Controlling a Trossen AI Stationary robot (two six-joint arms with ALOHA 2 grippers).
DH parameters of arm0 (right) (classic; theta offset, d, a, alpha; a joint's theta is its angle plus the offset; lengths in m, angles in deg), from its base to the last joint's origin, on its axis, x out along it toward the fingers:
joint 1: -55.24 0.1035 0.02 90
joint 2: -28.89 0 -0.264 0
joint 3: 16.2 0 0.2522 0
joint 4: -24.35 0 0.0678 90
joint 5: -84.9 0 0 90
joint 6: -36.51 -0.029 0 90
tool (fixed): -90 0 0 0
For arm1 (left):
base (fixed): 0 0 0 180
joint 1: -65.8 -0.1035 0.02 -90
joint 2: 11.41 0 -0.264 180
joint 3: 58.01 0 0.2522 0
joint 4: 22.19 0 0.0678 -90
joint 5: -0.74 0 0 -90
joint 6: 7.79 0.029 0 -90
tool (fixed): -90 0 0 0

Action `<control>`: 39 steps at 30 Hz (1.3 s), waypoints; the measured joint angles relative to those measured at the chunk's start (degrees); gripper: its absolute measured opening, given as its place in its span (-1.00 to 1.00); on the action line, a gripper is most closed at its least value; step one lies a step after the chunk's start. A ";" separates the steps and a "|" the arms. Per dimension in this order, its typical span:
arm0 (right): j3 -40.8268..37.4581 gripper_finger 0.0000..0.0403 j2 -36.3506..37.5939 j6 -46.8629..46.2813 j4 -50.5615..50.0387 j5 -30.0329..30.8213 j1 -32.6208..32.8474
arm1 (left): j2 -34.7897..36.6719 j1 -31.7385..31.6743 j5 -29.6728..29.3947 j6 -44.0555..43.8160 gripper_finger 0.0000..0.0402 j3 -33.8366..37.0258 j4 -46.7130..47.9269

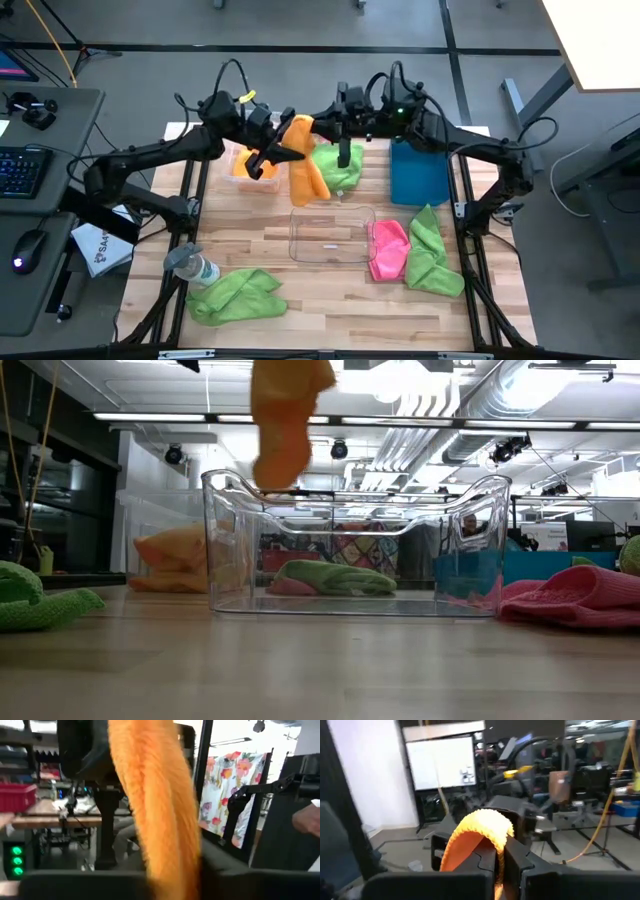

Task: Sort microfiber towel by color & place in baskets
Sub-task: Put the orange microfiber cloth into the transparent bin

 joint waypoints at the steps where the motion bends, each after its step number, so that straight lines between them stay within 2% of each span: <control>1: -0.01 -0.91 0.62 -0.48 -1.02 0.22 0.00 | 0.32 -0.46 -0.12 0.23 -0.88 -0.01 0.49; 4: 0.00 -0.65 2.48 -0.63 -4.50 2.29 0.00 | 1.17 -2.71 -1.33 1.66 -0.95 0.01 5.23; 8: 0.00 -0.16 7.25 -0.10 -12.60 6.53 0.00 | 3.96 -7.66 -2.76 5.84 -0.98 0.05 12.55; 11: 0.07 0.16 11.36 1.04 -23.07 9.31 0.00 | 6.04 -12.32 -4.29 8.22 -0.99 0.00 17.27; 14: 0.07 0.35 14.81 -1.78 -36.51 13.23 0.00 | 8.47 -16.60 -9.14 11.62 -0.99 0.04 21.46; 17: 0.07 0.40 17.80 -5.63 -49.30 17.48 0.28 | 11.35 -20.86 -16.28 14.84 -1.00 0.04 19.92; 19: 0.07 0.40 19.19 -7.23 -55.41 21.55 1.09 | 12.99 -23.72 -20.63 14.78 -1.00 0.04 15.42; 22: -0.37 0.39 20.64 -8.49 -61.27 27.78 2.88 | 15.66 -27.13 -23.83 12.29 -1.00 -0.07 10.12; 24: -2.64 0.39 22.17 -8.62 -61.69 30.48 4.01 | 17.63 -28.53 -23.73 11.96 -1.00 -0.11 12.70; 26: -7.04 0.39 24.41 -9.35 -60.83 32.32 4.81 | 19.23 -29.01 -22.59 12.53 -1.00 -0.07 19.19; 28: -13.27 0.39 27.11 -11.14 -59.64 33.26 5.05 | 20.44 -28.37 -22.22 14.20 -1.00 0.12 26.04; 30: -20.52 0.39 30.26 -13.37 -57.83 33.34 5.05 | 21.53 -26.88 -22.46 15.70 -1.00 2.05 26.34; 34: -33.68 0.39 36.90 -17.76 -50.57 32.98 5.05 | 21.67 -24.86 -22.68 12.73 -1.00 11.92 11.51; 39: -43.08 0.39 42.00 -22.69 -43.90 31.27 5.05 | 18.92 -26.57 -30.74 10.61 -1.00 23.61 -7.83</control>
